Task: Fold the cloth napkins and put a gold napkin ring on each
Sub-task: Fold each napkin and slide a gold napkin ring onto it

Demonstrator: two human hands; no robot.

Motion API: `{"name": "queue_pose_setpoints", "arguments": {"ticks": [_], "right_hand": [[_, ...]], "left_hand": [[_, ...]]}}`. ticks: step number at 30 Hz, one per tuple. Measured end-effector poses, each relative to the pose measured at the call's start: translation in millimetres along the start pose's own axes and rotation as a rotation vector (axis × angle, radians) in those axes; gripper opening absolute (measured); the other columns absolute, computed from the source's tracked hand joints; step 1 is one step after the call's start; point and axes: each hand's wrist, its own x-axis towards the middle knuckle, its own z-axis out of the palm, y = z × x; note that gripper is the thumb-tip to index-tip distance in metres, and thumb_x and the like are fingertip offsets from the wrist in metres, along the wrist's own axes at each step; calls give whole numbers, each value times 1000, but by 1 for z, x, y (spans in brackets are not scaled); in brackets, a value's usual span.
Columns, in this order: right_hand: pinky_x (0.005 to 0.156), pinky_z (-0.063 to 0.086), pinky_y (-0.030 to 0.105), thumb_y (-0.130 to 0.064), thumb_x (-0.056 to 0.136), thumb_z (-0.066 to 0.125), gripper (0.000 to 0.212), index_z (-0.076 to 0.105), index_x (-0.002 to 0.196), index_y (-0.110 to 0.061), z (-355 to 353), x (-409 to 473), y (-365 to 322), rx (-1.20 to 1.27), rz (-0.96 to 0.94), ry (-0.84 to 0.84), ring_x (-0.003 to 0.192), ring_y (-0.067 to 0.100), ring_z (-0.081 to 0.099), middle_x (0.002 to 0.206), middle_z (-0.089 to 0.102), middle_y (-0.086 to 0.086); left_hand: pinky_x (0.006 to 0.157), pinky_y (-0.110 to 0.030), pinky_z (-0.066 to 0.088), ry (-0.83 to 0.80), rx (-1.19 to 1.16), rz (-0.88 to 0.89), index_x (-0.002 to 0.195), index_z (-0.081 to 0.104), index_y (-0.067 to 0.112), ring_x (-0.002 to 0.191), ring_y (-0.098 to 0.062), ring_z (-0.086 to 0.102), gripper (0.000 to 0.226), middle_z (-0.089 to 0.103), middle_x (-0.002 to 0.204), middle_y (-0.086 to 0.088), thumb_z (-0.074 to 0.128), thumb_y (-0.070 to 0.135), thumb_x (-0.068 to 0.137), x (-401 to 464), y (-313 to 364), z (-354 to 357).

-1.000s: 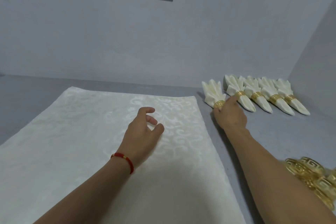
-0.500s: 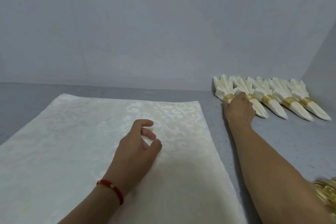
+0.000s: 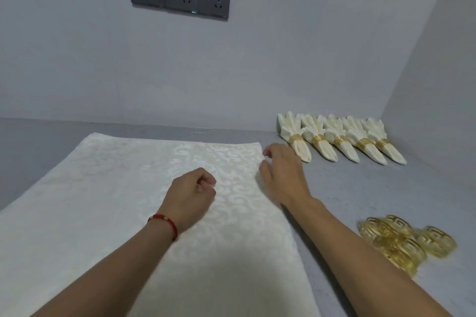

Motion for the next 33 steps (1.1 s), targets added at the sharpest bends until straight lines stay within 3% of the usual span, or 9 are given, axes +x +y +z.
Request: {"name": "queue_pose_setpoints", "arguments": {"ticks": [4, 6, 10, 12, 15, 19, 22, 28, 33], "right_hand": [[88, 44, 39, -30, 98, 54, 12, 59, 106, -22, -55, -67, -79, 64, -309, -235, 95, 16, 49, 101, 57, -6], [92, 40, 35, -41, 99, 53, 18, 58, 108, -26, -82, -106, -115, 91, -382, -406, 98, 14, 48, 104, 57, -8], [96, 36, 31, -59, 98, 51, 36, 57, 121, -31, -104, -175, -154, 77, -524, -574, 105, 9, 46, 115, 53, -13], [97, 38, 33, -57, 98, 54, 36, 58, 123, -31, -100, -187, -152, 97, -520, -581, 107, 10, 46, 117, 52, -12], [100, 41, 34, -52, 93, 66, 25, 63, 113, -37, -96, -187, -148, 255, -367, -639, 107, 6, 46, 111, 53, -19], [87, 41, 20, -44, 90, 75, 11, 70, 95, -35, -98, -185, -150, 387, -244, -669, 99, 2, 51, 99, 60, -19], [82, 39, 18, -40, 91, 75, 9, 73, 91, -30, -102, -180, -156, 377, -196, -685, 95, -1, 53, 96, 63, -16], [89, 43, 28, -76, 85, 56, 46, 60, 110, -38, -113, -185, -174, 24, -373, -734, 99, 6, 48, 108, 54, -17], [82, 52, 42, -36, 97, 52, 16, 66, 102, -29, -122, -179, -172, 57, -305, -714, 90, 12, 57, 97, 63, -11]], "left_hand": [[63, -14, 42, -92, 174, 23, 82, 72, 26, 76, -7, 62, 30, 66, 81, 13, 52, 4, 84, 5, 4, -1], [73, -15, 47, -176, 216, 7, 86, 73, 29, 89, -11, 65, 32, 70, 96, 10, 53, 4, 86, 2, 10, -10], [78, -18, 45, -288, 309, 99, 106, 69, 24, 92, -8, 60, 36, 62, 109, 8, 49, 0, 89, -38, 22, -46], [83, -20, 45, -298, 421, 249, 108, 70, 23, 97, -8, 58, 39, 61, 109, 8, 49, -1, 86, -68, 23, -58], [84, -20, 45, -394, 540, 406, 104, 70, 29, 96, -3, 56, 33, 62, 106, 13, 54, 8, 86, -121, 14, -78], [86, -23, 44, -480, 565, 537, 101, 68, 32, 94, -3, 53, 15, 59, 99, 16, 66, 37, 87, -170, 8, -102], [95, -25, 42, -530, 618, 577, 110, 63, 33, 104, -4, 52, 35, 59, 111, 16, 66, 59, 86, -186, 3, -114], [96, -25, 44, -491, 554, 500, 112, 71, 30, 107, -1, 60, 23, 70, 115, 16, 61, 45, 98, -187, 3, -128], [85, -29, 48, -489, 562, 467, 96, 68, 26, 90, -5, 60, 19, 70, 96, 12, 54, 36, 103, -180, 4, -129]]}}
